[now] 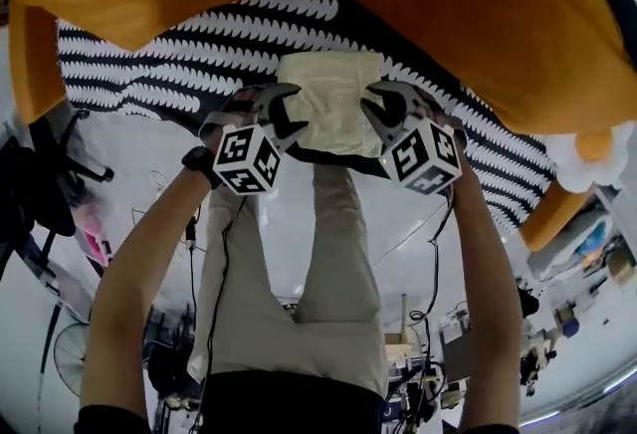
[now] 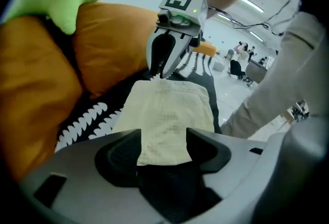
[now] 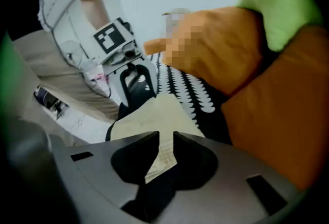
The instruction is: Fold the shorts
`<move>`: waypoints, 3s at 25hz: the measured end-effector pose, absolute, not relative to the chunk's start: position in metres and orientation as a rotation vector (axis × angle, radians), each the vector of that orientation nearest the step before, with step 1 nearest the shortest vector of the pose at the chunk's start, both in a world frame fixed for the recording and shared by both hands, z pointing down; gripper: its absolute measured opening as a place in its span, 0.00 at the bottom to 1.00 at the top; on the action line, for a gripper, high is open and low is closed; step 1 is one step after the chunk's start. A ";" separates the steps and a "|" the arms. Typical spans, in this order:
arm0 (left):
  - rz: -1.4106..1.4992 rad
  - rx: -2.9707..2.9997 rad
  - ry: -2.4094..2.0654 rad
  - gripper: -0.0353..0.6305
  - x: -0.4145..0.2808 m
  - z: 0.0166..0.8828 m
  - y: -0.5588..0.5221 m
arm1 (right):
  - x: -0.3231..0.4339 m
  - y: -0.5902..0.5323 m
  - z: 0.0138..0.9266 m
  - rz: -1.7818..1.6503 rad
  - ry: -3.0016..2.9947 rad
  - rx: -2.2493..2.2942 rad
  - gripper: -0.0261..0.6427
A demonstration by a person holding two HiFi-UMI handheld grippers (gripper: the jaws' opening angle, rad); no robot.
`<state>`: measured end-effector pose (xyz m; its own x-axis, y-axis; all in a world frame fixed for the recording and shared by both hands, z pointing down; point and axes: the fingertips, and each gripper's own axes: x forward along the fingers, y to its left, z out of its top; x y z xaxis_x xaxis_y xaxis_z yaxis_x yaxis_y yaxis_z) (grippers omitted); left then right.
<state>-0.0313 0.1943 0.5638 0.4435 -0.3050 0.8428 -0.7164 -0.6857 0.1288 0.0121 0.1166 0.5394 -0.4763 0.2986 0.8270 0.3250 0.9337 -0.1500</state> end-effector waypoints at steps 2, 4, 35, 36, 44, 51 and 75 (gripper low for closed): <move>1.219 2.247 -0.829 0.52 -0.025 0.555 0.205 | 0.027 0.138 0.540 -0.185 -2.032 -0.587 0.31; 1.285 2.224 -0.783 0.58 -0.020 0.569 0.217 | 0.039 0.156 0.559 -0.316 -1.938 -0.700 0.39; 1.775 2.166 -0.557 0.93 -0.020 0.653 0.219 | 0.053 0.159 0.638 -0.511 -1.695 -0.760 0.92; 1.759 2.184 -0.567 0.93 -0.019 0.651 0.219 | 0.054 0.160 0.635 -0.504 -1.700 -0.761 0.89; 1.657 2.286 -0.620 0.53 -0.022 0.633 0.229 | 0.054 0.158 0.621 -0.407 -1.775 -0.721 0.41; 1.297 2.284 -0.689 0.21 -0.007 0.580 0.255 | 0.077 0.198 0.573 -0.131 -1.788 -0.780 0.30; 1.476 2.481 -0.706 0.46 -0.049 0.549 0.188 | 0.037 0.133 0.531 -0.254 -2.092 -0.342 0.42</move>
<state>-0.0491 0.1883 0.5492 0.3980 -0.3097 0.8635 -0.4774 -0.8737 -0.0933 0.0370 0.1331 0.5314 -0.4954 0.1407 0.8572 0.3416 0.9388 0.0434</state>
